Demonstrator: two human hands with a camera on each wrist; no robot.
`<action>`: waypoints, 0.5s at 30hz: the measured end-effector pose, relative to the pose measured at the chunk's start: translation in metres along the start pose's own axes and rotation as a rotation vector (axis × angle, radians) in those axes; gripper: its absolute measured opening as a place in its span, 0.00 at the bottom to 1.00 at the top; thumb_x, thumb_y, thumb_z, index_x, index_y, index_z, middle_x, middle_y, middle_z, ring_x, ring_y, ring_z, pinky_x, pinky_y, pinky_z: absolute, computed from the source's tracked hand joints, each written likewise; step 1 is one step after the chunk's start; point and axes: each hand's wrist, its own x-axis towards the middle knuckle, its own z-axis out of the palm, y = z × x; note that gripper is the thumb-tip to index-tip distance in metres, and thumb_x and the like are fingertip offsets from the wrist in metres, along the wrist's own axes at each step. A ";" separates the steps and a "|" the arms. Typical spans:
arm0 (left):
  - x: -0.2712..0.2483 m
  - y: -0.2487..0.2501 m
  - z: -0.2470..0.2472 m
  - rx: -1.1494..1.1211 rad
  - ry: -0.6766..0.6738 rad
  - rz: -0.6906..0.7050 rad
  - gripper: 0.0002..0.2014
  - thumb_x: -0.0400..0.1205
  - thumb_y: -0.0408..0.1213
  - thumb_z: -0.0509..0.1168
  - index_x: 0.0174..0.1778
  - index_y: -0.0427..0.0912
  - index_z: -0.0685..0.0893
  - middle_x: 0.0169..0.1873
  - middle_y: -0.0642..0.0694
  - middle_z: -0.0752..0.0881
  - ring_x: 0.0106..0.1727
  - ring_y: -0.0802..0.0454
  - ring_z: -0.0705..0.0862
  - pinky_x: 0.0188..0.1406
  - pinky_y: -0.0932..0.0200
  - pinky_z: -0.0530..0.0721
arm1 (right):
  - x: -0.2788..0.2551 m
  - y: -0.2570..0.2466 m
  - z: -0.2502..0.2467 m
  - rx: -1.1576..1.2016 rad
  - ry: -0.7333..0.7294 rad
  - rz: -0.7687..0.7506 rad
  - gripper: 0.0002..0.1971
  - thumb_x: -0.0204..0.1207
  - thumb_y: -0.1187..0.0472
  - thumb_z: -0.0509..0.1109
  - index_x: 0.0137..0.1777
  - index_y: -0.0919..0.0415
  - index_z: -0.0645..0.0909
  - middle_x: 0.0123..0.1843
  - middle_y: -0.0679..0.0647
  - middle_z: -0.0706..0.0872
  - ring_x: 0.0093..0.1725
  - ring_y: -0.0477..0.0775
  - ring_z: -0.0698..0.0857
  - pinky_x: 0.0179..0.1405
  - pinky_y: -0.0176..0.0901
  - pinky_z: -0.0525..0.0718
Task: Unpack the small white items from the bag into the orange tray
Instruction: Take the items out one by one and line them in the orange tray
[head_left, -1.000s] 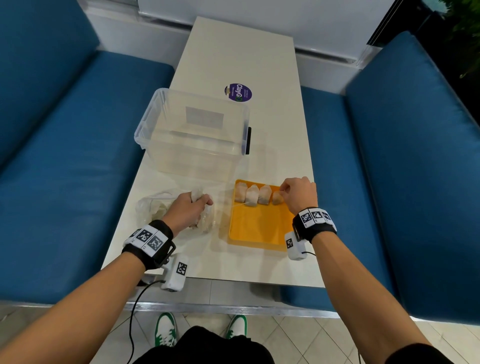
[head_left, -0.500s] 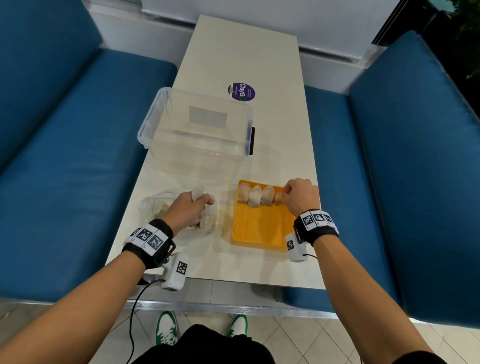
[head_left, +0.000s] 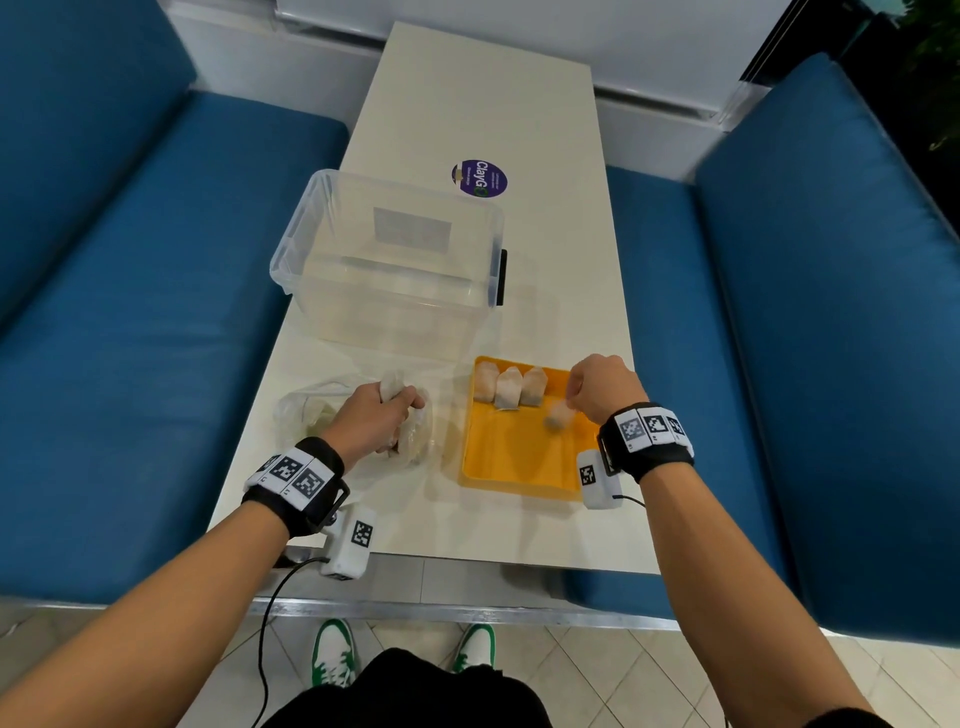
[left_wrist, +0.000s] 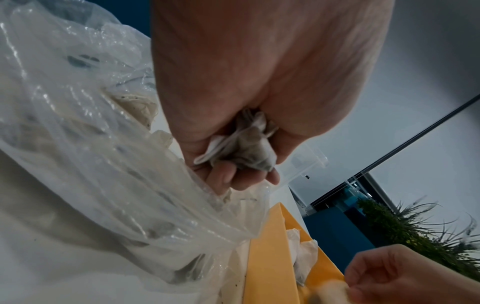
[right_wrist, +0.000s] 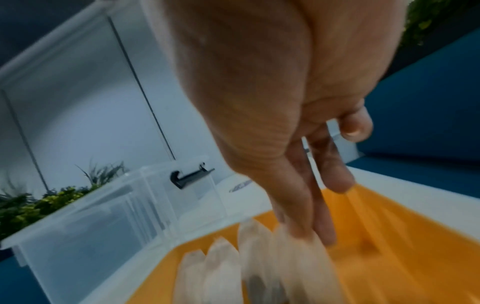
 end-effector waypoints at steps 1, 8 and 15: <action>0.000 0.000 0.000 0.001 0.000 -0.001 0.14 0.90 0.44 0.61 0.50 0.43 0.90 0.32 0.44 0.76 0.28 0.50 0.74 0.27 0.58 0.71 | 0.001 -0.001 0.002 0.014 0.027 0.005 0.05 0.79 0.62 0.72 0.45 0.54 0.88 0.48 0.55 0.88 0.46 0.59 0.87 0.55 0.55 0.90; 0.000 0.001 0.000 -0.015 0.011 -0.007 0.13 0.90 0.43 0.62 0.50 0.41 0.90 0.30 0.47 0.75 0.26 0.51 0.73 0.26 0.59 0.70 | 0.006 -0.006 0.014 0.055 0.163 0.046 0.08 0.82 0.61 0.69 0.47 0.53 0.89 0.47 0.56 0.89 0.47 0.59 0.87 0.58 0.58 0.87; 0.000 -0.001 -0.002 -0.030 0.003 -0.011 0.13 0.90 0.43 0.62 0.50 0.41 0.90 0.30 0.47 0.75 0.27 0.50 0.72 0.26 0.59 0.69 | 0.005 -0.007 0.010 -0.027 0.148 0.037 0.08 0.82 0.62 0.67 0.45 0.53 0.87 0.45 0.55 0.88 0.47 0.59 0.86 0.57 0.57 0.87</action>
